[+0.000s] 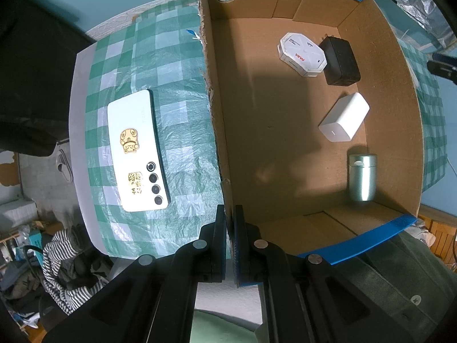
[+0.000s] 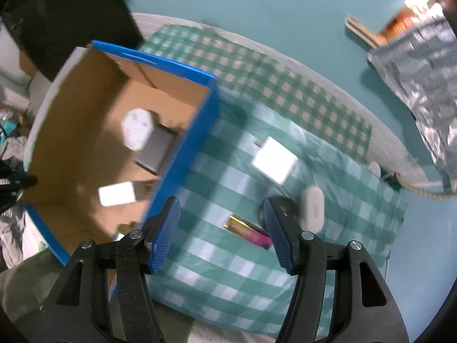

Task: Organize rigid objects
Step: 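Move the right tool back over the gold-pink USB stick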

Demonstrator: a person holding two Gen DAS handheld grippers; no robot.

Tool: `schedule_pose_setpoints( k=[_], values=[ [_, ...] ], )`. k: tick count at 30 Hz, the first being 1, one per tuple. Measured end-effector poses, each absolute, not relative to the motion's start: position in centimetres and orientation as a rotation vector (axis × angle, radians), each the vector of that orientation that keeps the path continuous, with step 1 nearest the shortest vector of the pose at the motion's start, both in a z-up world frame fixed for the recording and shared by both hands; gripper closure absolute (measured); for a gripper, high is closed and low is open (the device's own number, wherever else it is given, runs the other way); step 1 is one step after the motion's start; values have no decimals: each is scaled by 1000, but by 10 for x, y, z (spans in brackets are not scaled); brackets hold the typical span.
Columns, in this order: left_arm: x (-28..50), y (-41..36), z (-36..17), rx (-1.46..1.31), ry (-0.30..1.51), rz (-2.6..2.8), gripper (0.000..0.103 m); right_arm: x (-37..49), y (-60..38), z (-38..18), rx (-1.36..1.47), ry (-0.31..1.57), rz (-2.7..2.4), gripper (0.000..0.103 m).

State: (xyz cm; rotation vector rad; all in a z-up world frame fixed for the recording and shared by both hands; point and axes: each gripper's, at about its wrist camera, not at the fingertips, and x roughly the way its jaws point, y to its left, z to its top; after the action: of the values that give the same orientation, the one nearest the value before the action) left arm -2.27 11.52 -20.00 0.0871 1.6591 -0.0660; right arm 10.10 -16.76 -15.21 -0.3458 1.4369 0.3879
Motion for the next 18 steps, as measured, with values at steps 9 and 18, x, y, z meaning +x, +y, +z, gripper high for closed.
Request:
schedule_pose_setpoints(
  k=[9, 18],
  values=[
    [-24, 115, -199, 97, 1660, -66, 99, 109, -218, -194, -198, 1548, 301, 41],
    [-25, 115, -200, 104, 1659, -67, 99, 112, -245, -230, -67, 1627, 267, 41]
  ],
)
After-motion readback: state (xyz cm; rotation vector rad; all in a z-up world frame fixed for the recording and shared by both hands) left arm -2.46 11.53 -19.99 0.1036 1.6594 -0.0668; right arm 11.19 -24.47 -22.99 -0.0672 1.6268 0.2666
